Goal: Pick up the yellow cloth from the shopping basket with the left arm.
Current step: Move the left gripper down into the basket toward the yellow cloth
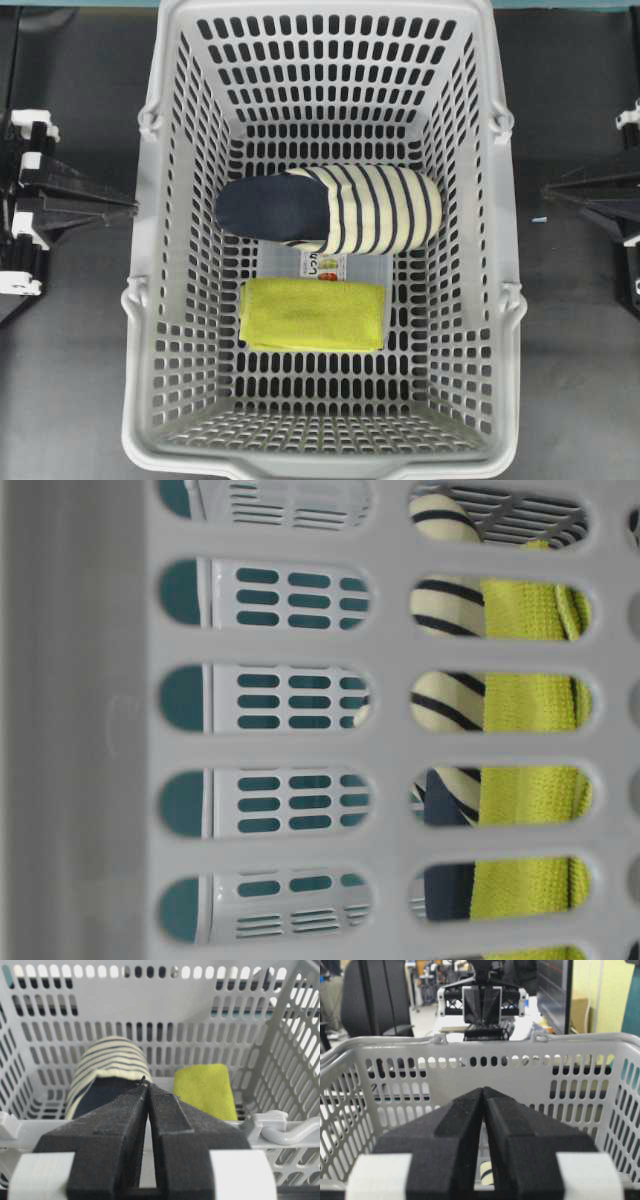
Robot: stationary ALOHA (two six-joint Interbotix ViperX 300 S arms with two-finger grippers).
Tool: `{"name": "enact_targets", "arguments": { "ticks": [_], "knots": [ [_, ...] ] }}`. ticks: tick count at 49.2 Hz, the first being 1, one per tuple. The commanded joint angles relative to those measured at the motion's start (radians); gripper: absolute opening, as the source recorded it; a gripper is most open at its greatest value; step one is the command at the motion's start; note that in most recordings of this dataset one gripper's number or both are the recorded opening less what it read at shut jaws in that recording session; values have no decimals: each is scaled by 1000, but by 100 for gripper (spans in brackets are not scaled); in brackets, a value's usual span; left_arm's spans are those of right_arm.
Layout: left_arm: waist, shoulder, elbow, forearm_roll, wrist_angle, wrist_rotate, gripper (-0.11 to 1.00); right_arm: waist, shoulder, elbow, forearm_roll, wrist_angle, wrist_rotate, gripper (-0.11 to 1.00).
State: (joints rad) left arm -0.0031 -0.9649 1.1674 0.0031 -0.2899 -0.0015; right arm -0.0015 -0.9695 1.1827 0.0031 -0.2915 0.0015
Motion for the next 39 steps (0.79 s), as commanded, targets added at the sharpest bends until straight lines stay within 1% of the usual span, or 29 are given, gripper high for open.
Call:
{"name": "enact_targets", "arguments": {
  "ticks": [1, 4, 6, 9, 17, 25, 31, 39],
  "knots": [
    [5, 34, -48, 40, 29, -15, 6, 3, 14, -17, 3, -3, 3, 0],
    [5, 54, -92, 41, 75, -25, 3, -2, 14, -15, 5, 11, 5, 2],
    [5, 74, -140, 40, 118, -26, 1, -3, 14, -15, 5, 28, 5, -1],
    [3, 98, -198, 41, 184, -26, 1, -3, 14, -15, 5, 55, 6, -1],
    [-9, 190, -368, 41, 419, -34, 1, -3, 12, -17, 12, 78, 23, -1],
    [-48, 328, -512, 41, 604, -26, 1, -12, 12, -18, 12, 101, 29, -1],
    [-58, 437, -609, 41, 707, -34, 1, -15, 9, -17, 12, 130, 31, -1],
    [-72, 598, -747, 41, 834, -34, 1, -15, 8, -17, 12, 135, 31, -1]
  ]
}}
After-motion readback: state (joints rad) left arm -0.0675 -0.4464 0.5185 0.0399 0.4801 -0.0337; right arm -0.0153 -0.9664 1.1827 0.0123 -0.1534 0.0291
